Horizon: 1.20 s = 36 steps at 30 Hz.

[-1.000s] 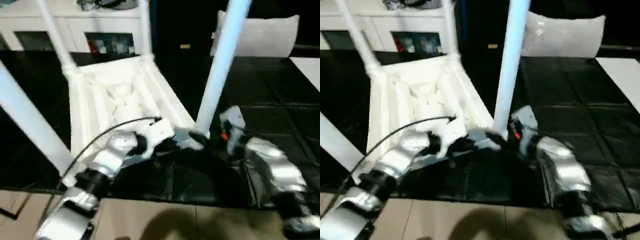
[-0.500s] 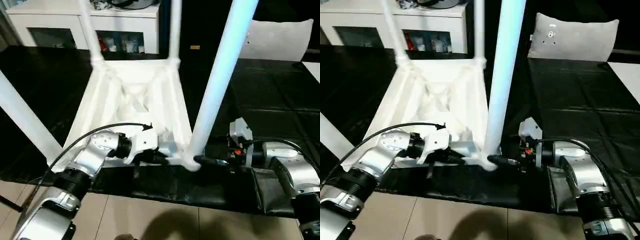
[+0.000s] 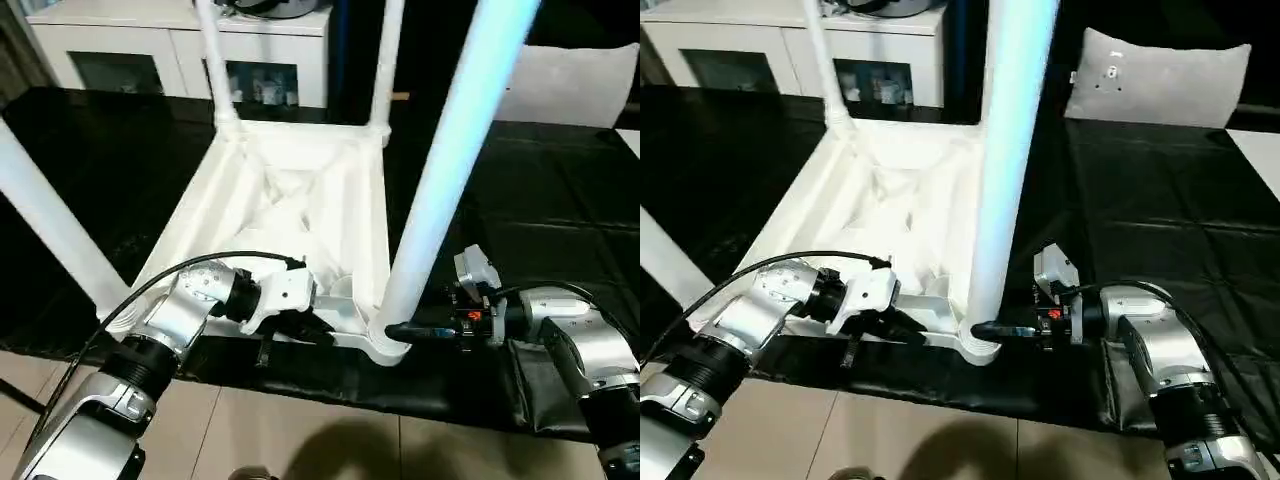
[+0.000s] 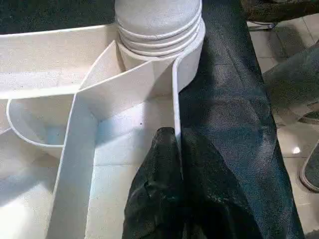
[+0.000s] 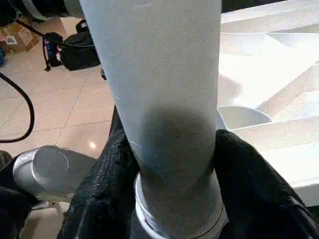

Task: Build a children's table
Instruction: Rotate leg to tighten

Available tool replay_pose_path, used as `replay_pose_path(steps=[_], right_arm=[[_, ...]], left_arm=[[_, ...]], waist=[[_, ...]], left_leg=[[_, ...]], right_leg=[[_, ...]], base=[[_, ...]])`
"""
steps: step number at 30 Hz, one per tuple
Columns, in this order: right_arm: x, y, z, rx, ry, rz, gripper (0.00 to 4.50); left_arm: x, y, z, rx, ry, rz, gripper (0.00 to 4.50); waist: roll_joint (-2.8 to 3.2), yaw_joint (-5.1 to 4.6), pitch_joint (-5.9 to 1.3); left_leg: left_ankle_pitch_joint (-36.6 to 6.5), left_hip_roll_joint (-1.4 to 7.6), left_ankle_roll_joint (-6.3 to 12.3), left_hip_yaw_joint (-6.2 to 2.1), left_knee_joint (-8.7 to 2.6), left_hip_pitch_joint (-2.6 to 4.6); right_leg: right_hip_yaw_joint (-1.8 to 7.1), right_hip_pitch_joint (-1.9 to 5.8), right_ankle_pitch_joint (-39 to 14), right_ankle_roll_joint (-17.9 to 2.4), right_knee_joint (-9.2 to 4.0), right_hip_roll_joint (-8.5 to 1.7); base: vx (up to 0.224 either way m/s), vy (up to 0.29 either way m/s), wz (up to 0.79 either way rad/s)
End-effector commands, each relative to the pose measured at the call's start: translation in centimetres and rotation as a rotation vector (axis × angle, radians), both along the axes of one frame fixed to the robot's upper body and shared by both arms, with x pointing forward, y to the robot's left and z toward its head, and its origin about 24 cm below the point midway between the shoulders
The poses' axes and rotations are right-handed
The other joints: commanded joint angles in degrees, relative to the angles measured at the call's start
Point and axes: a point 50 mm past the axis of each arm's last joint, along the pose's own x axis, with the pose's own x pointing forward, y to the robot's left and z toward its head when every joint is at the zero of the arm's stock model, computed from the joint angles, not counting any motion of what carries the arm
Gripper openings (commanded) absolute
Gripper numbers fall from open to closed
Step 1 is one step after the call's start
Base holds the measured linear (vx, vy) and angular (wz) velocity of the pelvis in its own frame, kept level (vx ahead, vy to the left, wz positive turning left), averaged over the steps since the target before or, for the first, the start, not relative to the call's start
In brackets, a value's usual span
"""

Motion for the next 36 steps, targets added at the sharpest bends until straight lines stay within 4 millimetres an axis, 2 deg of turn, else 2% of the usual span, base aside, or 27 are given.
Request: replay_pose_path(steps=[1, 7, 8, 10, 11, 12, 13, 14, 15, 16, 17, 18, 19, 20, 22, 23, 24, 25, 26, 29, 30, 32, 35, 36], right_arm=[[-0.4, 0.5, 0.4, 0.03, 0.009, 0.048, 1.99], [-1.0, 1.0, 0.3, 0.079, 0.046, 0.022, 1.95], [-1.1, 1.2, 0.2, 0.087, 0.052, 0.008, 1.95], [-0.8, 2.2, -0.4, 0.074, 0.067, -0.13, 1.95], [-0.5, 2.6, -0.7, 0.057, 0.066, -0.198, 1.95], [-0.2, 2.9, -0.9, 0.046, 0.071, -0.248, 1.95], [0.4, 3.3, -1.1, 0.041, 0.079, -0.33, 1.95], [0.4, 3.3, -1.1, 0.041, 0.079, -0.33, 1.95], [0.9, 3.7, -1.3, 0.038, 0.081, -0.399, 1.95], [1.5, 4.1, -1.5, 0.027, 0.087, -0.482, 1.95], [1.7, 4.3, -1.5, 0.02, 0.084, -0.511, 1.95], [2.3, 5.0, -1.7, -0.004, 0.068, -0.603, 1.95], [2.8, 5.3, -1.7, -0.013, 0.054, -0.654, 1.94], [3.0, 5.5, -1.8, -0.012, 0.064, -0.684, 1.94], [3.9, 5.9, -2.1, -0.006, 0.102, -0.826, 1.94], [4.5, 6.3, -2.0, 0.018, 0.094, -0.896, 1.94], [4.5, 6.3, -2.0, 0.018, 0.094, -0.896, 1.94], [4.7, 6.5, -1.8, 0.051, 0.078, -0.913, 2.49], [4.7, 6.5, -1.8, 0.051, 0.078, -0.913, 2.49], [4.8, 6.3, -1.4, 0.106, 0.081, -0.976, 2.7], [4.8, 6.2, -1.3, 0.111, 0.075, -0.976, 2.84], [4.6, 5.7, -1.2, 0.103, 0.041, -0.956, 2.99], [4.2, 4.2, -1.1, 0.084, -0.003, -0.903, 3.14], [4.1, 3.7, -1.0, 0.082, -0.016, -0.881, 3.36]], left_arm=[[-0.5, -0.5, -0.2, 0.029, 0.011, -0.066, 0.0], [-0.3, -0.7, -0.2, 0.003, 0.023, -0.005, 0.0], [-0.1, -0.8, -0.2, -0.001, 0.021, 0.016, 0.0], [0.6, -1.7, -0.1, -0.034, 0.021, 0.15, 0.0], [0.9, -2.1, -0.1, -0.044, 0.026, 0.2, 0.0], [1.0, -2.4, 0.0, -0.052, 0.024, 0.22, 0.0], [1.1, -2.9, 0.0, -0.067, 0.03, 0.255, 0.0], [1.1, -2.9, 0.0, -0.067, 0.03, 0.255, 0.0], [1.2, -3.4, 0.0, -0.081, 0.036, 0.286, 0.0], [1.4, -4.1, 0.1, -0.094, 0.041, 0.324, 0.0], [1.5, -4.4, 0.1, -0.101, 0.043, 0.343, 0.0], [1.8, -5.3, 0.2, -0.121, 0.051, 0.405, 0.0], [2.0, -5.9, 0.2, -0.132, 0.05, 0.439, 0.0], [2.1, -6.2, 0.3, -0.14, 0.048, 0.458, 0.0], [2.7, -7.5, 0.5, -0.176, 0.03, 0.562, 0.0], [3.1, -8.4, 0.8, -0.208, 0.002, 0.644, 0.0], [3.1, -8.4, 0.8, -0.208, 0.002, 0.644, 0.0], [3.1, -9.2, 1.1, -0.242, -0.015, 0.677, 0.0], [3.1, -9.2, 1.1, -0.242, -0.015, 0.677, 0.0], [2.7, -9.7, 1.2, -0.238, -0.024, 0.657, 0.0], [2.7, -9.6, 1.2, -0.23, -0.026, 0.649, 0.0], [2.6, -9.3, 1.1, -0.221, -0.032, 0.629, 0.0], [2.7, -8.2, 0.8, -0.196, -0.043, 0.593, 0.0], [2.6, -7.8, 0.7, -0.19, -0.043, 0.578, 0.0]], waist=[[-0.91, -0.18, -3.72], [-0.85, 0.07, -3.64], [-0.65, 0.0, -3.58], [-0.49, 0.08, -3.48], [-0.68, -0.21, -3.19], [-0.82, -0.56, -2.95], [-0.95, -0.77, -2.88], [-0.95, -1.05, -2.78], [-0.87, -1.32, -2.77], [-0.54, -1.98, -2.82], [-0.75, -2.72, -2.78], [-0.74, -3.06, -2.83], [-0.26, -3.54, -2.81], [-0.68, -3.95, -2.94], [-0.28, -4.67, -3.03], [-0.32, -4.64, -3.21], [-0.29, -4.68, -3.28], [-0.39, -4.59, -3.49], [-0.42, -4.43, -3.63], [-0.35, -4.24, -3.86], [-0.47, -4.18, -3.84], [-0.23, -4.13, -3.75], [-0.2, -4.12, -3.59], [-0.24, -4.11, -3.56]], left_leg=[[-5.6, 1.93, 4.77, 0.06, -3.44, -0.11], [-6.0, 1.98, 4.59, 0.06, -3.5, -0.01], [-6.7, 1.9, 4.28, 0.05, -3.55, -0.06], [-7.4, 2.01, 3.72, 0.05, -3.63, 0.2], [-8.2, 1.91, 2.91, 0.1, -3.83, 0.13], [-9.6, 1.49, 2.0, -0.06, -4.1, 0.0], [-10.4, 1.28, 1.33, -0.05, -4.17, 0.24], [-10.9, 1.2, 1.03, -0.1, -4.25, 0.21], [-11.1, 1.15, 0.81, -0.17, -4.31, 0.12], [-11.6, 1.02, 0.49, -0.36, -4.32, 0.09], [-11.6, 0.9, 0.4, -0.37, -4.38, -0.01], [-11.7, 0.9, 0.18, -0.39, -4.32, -0.01], [-11.5, 0.74, -0.27, -0.45, -4.25, -0.13], [-11.7, 0.49, 0.09, -0.46, -4.14, -0.04], [-10.9, 0.5, 0.69, -0.33, -3.99, -0.09], [-10.6, 0.54, 0.69, -0.42, -3.98, -0.1], [-10.2, 0.61, 0.75, -0.37, -3.95, -0.09], [-9.2, 0.74, 1.11, -0.4, -3.87, -0.17], [-7.5, 0.82, 1.79, -0.38, -3.75, -0.37], [-3.9, 0.73, 3.8, -0.33, -3.54, -0.7], [-3.8, 0.75, 4.07, -0.31, -3.56, -0.65], [-4.3, 0.82, 4.47, -0.21, -3.53, -0.56], [-6.0, 0.89, 4.34, -0.23, -3.68, -0.54], [-6.6, 0.89, 4.4, -0.21, -3.68, -0.55]], right_leg=[[2.52, 3.36, -9.4, -11.6, -3.7, -4.31], [2.51, 3.24, -10.4, -11.3, -3.84, -4.31], [2.48, 3.25, -11.7, -11.1, -3.96, -4.31], [2.58, 3.05, -12.8, -10.7, -4.15, -4.32], [2.64, 3.02, -14.5, -10.2, -4.36, -4.26], [2.33, 3.31, -19.9, -8.5, -4.93, -4.39], [2.32, 3.11, -24.4, -6.7, -5.42, -4.4], [2.33, 3.14, -26.2, -6.0, -5.55, -4.43], [2.29, 3.13, -27.5, -5.5, -5.72, -4.45], [2.18, 3.08, -28.8, -4.6, -5.91, -4.41], [2.09, 3.02, -29.0, -4.2, -6.14, -4.24], [2.11, 2.98, -28.8, -4.2, -6.05, -4.2], [1.98, 2.91, -28.6, -4.2, -6.01, -4.11], [1.86, 3.0, -29.3, -3.7, -6.3, -4.05], [2.06, 2.77, -26.0, -5.1, -6.19, -3.76], [1.99, 2.93, -24.9, -5.4, -6.05, -3.74], [2.06, 2.89, -23.5, -5.8, -5.95, -3.69], [2.17, 3.08, -19.7, -6.8, -5.56, -3.7], [2.27, 3.35, -15.2, -8.0, -5.12, -3.78], [2.38, 3.8, -7.0, -10.3, -4.22, -3.85], [2.33, 3.84, -6.5, -10.5, -4.23, -3.84], [2.34, 3.87, -5.9, -11.3, -4.23, -3.88], [2.32, 3.99, -8.3, -10.9, -4.52, -3.95], [2.36, 4.0, -9.0, -10.6, -4.6, -4.01]], base=[[0.0, 0.0, 0.0], [0.0, 0.0, 0.0], [0.0, 0.0, 0.0], [0.0, 0.0, 0.0], [0.0, 0.0, 0.0], [0.0, 0.0, 0.0], [0.0, 0.0, 0.0], [0.0, 0.0, 0.0], [0.0, 0.0, 0.0], [0.0, 0.0, 0.0], [0.0, 0.0, 0.0], [0.0, 0.0, 0.0], [0.0, 0.0, 0.0], [0.0, 0.0, 0.0], [0.0, 0.0, 0.0], [0.0, 0.0, 0.0], [0.0, 0.0, 0.0], [0.0, 0.0, 0.0], [0.0, 0.0, 0.0], [0.018, 0.0, 0.01], [0.0, 0.0, 0.0], [0.0, 0.0, 0.0], [0.0, 0.0, 0.0], [0.0, 0.0, 0.0]])
